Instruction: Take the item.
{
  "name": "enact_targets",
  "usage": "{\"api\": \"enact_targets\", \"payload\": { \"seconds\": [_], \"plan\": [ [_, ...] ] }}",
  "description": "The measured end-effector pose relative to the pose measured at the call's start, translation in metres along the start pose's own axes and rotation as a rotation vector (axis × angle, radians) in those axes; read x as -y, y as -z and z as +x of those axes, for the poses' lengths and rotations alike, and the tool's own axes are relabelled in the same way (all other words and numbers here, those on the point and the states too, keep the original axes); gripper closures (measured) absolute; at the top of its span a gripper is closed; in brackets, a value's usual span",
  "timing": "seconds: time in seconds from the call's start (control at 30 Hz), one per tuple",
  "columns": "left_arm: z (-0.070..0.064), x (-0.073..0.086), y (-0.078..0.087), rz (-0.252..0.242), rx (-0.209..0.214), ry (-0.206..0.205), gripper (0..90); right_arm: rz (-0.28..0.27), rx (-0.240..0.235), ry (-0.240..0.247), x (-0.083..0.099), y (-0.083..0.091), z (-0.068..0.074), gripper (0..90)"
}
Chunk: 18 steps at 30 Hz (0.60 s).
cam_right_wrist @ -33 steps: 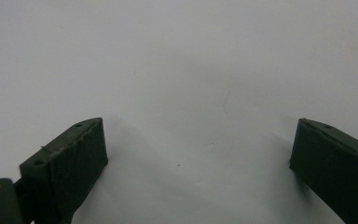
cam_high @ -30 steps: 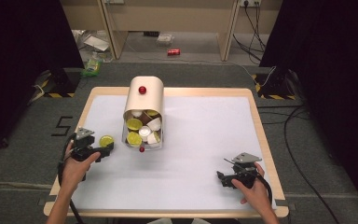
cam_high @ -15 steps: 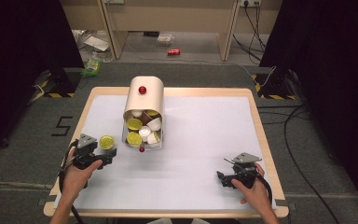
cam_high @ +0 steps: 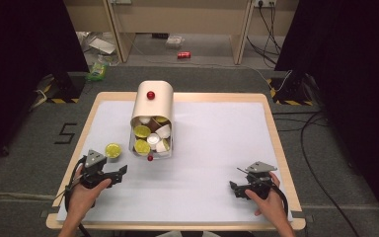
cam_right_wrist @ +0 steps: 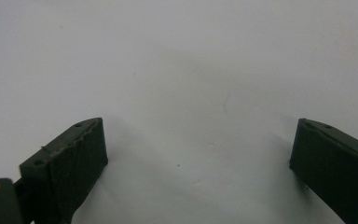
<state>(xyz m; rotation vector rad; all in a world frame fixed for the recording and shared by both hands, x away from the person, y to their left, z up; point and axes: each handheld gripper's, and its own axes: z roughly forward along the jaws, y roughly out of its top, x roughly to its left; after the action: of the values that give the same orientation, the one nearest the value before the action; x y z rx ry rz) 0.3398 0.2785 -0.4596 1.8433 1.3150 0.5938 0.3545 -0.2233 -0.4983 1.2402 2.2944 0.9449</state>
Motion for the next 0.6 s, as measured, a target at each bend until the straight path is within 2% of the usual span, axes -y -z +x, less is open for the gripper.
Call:
{"api": "enact_targets", "payload": {
  "seconds": [0.6],
  "plan": [
    [-0.012,0.02,0.004,-0.013,0.002,-0.013,16.0,0.0,0.0,0.0,0.0,0.0,0.0,4.2]
  ]
}}
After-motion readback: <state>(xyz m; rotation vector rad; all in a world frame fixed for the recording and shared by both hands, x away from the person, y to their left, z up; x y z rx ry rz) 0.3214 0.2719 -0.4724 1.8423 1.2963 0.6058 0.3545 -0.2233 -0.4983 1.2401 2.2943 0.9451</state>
